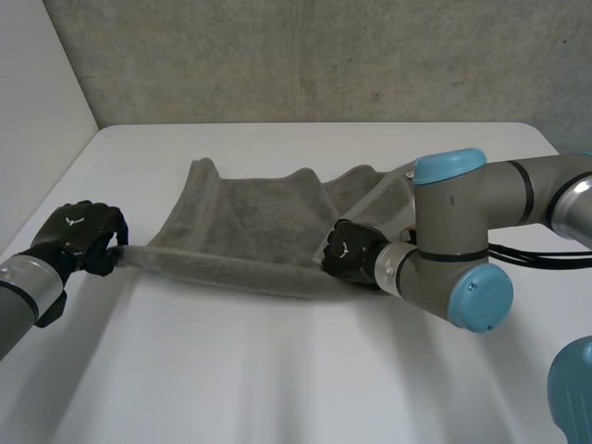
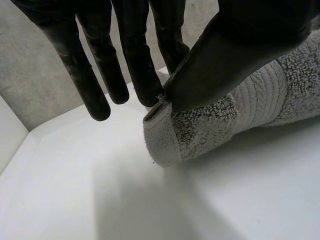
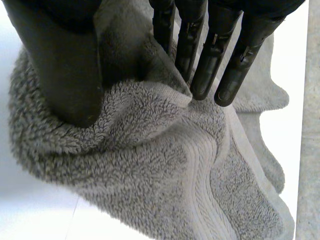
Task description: Fold the towel.
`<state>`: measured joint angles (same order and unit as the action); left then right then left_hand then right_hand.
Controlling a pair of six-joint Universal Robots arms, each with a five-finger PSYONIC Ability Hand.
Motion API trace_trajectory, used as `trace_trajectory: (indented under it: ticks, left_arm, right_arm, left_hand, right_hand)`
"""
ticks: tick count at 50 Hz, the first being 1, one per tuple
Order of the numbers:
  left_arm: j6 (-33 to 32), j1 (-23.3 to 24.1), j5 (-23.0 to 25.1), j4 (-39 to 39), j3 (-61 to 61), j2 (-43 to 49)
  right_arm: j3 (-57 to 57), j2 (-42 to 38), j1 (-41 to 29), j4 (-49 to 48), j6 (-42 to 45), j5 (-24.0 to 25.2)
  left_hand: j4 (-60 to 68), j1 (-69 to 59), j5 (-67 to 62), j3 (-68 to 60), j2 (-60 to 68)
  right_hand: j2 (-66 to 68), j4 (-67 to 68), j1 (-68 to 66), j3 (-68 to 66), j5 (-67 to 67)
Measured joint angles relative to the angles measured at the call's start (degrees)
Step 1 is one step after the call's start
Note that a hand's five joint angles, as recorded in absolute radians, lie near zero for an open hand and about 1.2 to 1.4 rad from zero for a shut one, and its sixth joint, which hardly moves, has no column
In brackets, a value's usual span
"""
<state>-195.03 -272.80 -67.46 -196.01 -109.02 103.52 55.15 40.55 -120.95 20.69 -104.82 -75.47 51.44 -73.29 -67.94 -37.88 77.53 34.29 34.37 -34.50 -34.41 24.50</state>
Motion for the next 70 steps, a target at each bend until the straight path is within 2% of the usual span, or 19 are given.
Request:
trace_trajectory:
  ticks: [34, 36, 38, 39, 42, 50, 56, 62, 70]
  left_arm:
    - [0.0, -0.8, -0.5, -0.2, 0.6, 0.4]
    - [0.0, -0.8, -0.5, -0.2, 0.6, 0.4]
    - [0.0, -0.8, -0.5, -0.2, 0.5, 0.5]
    - [0.0, -0.8, -0.5, -0.1, 0.5, 0.5]
    - [0.0, -0.8, -0.5, -0.1, 0.5, 0.5]
    - [0.1, -0.9, -0.4, 0.0, 0.8, 0.2]
    - [0.5, -1.1, -0.1, 0.1, 1.8, -2.0]
    - [2.1, -2.6, 0.0, 0.4, 4.5, -7.9]
    - [10.4, -4.6, 0.1, 0.8, 10.7, -15.2]
  right_arm:
    - [-1.5, 0.1, 6.1, 2.1, 1.0, -0.8]
    - [-1.4, 0.1, 6.4, 2.1, 1.1, -0.9]
    - [-1.2, 0.1, 6.7, 2.2, 1.2, -0.9]
    - [-1.1, 0.2, 6.9, 2.2, 1.3, -0.9]
    - [-1.0, 0.3, 7.1, 2.2, 1.6, -1.0]
    - [-1.5, 3.6, 7.5, 2.0, 0.5, -1.7]
    - [-1.5, 9.4, 7.7, 1.9, -4.2, -2.5]
    - [-2.0, 18.8, 9.2, 1.1, -16.0, -3.5]
    - [-3.2, 28.7, 13.5, 2.3, -29.8, -8.1]
  left_hand:
    - [0.0, 0.0, 0.0, 0.0, 0.0]
    - [0.0, 0.0, 0.0, 0.0, 0.0]
    - [0.0, 0.0, 0.0, 0.0, 0.0]
    - [0.0, 0.0, 0.0, 0.0, 0.0]
    - [0.0, 0.0, 0.0, 0.0, 0.0]
    - [0.0, 0.0, 0.0, 0.0, 0.0]
    - [0.0, 0.0, 0.0, 0.0, 0.0]
    - [0.0, 0.0, 0.0, 0.0, 0.0]
    - [0.0, 0.0, 0.0, 0.0, 0.0]
  right_hand:
    - [1.5, 2.2, -1.8, -2.2, 2.0]
    - [4.2, 4.5, -4.5, -4.5, 4.5]
    - [12.5, 12.6, -12.7, -12.5, 12.6]
    - [23.7, 22.9, -21.5, -23.6, 23.0]
    - [39.8, 40.0, -37.4, -39.7, 40.7]
    - [40.3, 42.1, -40.6, -41.6, 42.5]
    - [40.3, 42.1, -40.6, -41.6, 42.5]
    - [40.3, 42.1, -40.6, -41.6, 42.5]
    - [41.9, 42.1, -40.6, -41.6, 43.3]
